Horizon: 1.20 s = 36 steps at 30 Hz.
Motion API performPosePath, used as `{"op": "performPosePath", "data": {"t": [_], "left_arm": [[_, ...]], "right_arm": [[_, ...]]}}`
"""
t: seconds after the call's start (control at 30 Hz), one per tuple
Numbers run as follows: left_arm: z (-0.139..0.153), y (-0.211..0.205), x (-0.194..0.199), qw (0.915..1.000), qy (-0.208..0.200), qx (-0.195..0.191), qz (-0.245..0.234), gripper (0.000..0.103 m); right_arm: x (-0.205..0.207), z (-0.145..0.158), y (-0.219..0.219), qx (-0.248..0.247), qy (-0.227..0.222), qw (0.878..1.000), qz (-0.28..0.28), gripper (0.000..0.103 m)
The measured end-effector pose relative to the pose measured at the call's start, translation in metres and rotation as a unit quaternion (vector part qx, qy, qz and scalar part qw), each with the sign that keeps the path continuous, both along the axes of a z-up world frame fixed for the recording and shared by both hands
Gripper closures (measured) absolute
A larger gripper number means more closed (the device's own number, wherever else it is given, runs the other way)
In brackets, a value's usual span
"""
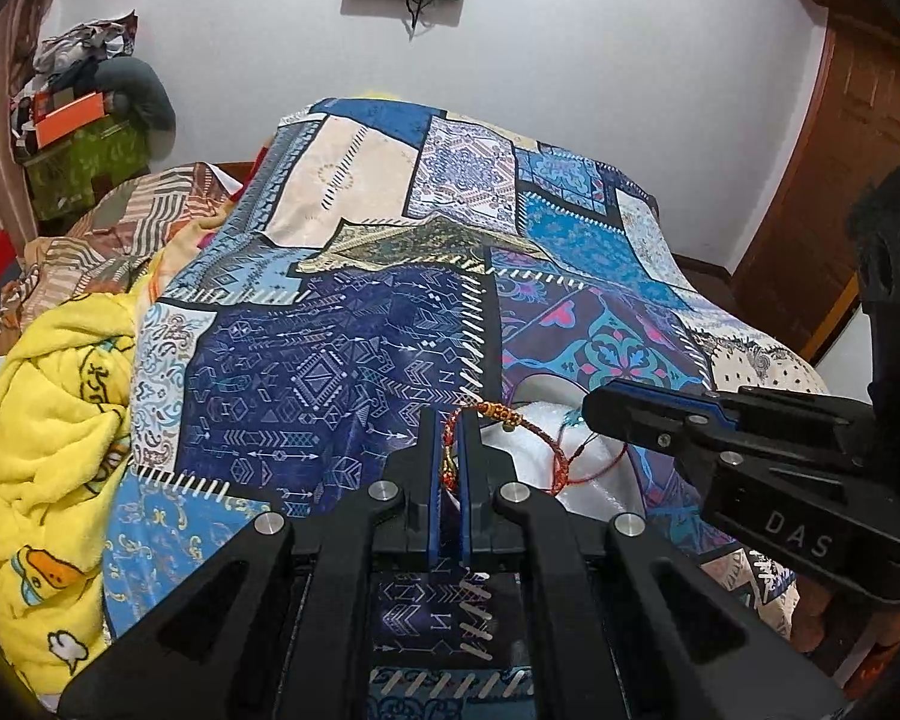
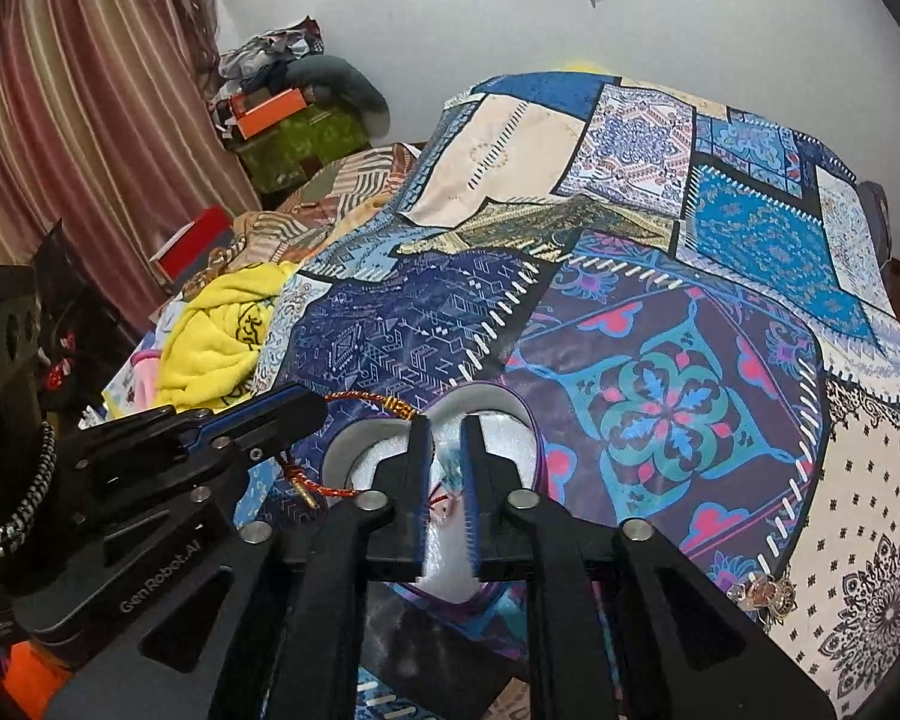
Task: Organize jewelry
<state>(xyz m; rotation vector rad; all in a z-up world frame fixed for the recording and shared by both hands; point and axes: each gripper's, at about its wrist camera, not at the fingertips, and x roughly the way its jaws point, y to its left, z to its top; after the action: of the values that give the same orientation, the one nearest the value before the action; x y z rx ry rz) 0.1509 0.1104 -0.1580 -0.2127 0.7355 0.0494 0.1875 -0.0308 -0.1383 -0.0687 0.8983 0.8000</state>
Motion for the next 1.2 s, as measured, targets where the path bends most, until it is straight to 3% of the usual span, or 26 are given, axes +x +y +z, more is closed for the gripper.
{"op": "performPosePath", "data": {"t": [0.07,0.13,0.4,0.6,0.77,0.9,1.2], "left_arm": [[-0.001,-0.003,0.002,1.0,0.002,0.0,-0.005,0.1],[-0.002,-0.007,0.003,0.9999,0.003,0.003,-0.009,0.1],[-0.006,-0.021,0.012,0.9993,0.02,0.027,-0.02,0.1],[-0.003,-0.027,0.011,0.9986,0.029,0.04,-0.018,0.081],[0.011,-0.031,0.002,0.9986,0.019,0.047,-0.016,0.079],[0.025,-0.035,-0.006,0.9988,0.009,0.045,-0.014,0.069],[0.037,-0.067,-0.019,0.9981,0.006,0.049,-0.038,0.062]], "right_arm": [[-0.001,0.003,-0.004,0.002,-0.004,1.0,-0.007,0.071],[-0.001,0.006,-0.008,0.007,-0.012,1.0,-0.016,0.066],[-0.001,0.017,-0.032,0.005,-0.023,0.999,-0.042,0.066],[-0.002,0.02,-0.053,0.002,-0.021,0.998,-0.062,0.066],[-0.008,0.027,-0.066,-0.002,-0.031,0.997,-0.075,0.066],[-0.014,0.033,-0.078,-0.002,-0.038,0.996,-0.084,0.066],[-0.023,0.036,-0.116,-0.014,-0.048,0.993,-0.11,0.065]]}}
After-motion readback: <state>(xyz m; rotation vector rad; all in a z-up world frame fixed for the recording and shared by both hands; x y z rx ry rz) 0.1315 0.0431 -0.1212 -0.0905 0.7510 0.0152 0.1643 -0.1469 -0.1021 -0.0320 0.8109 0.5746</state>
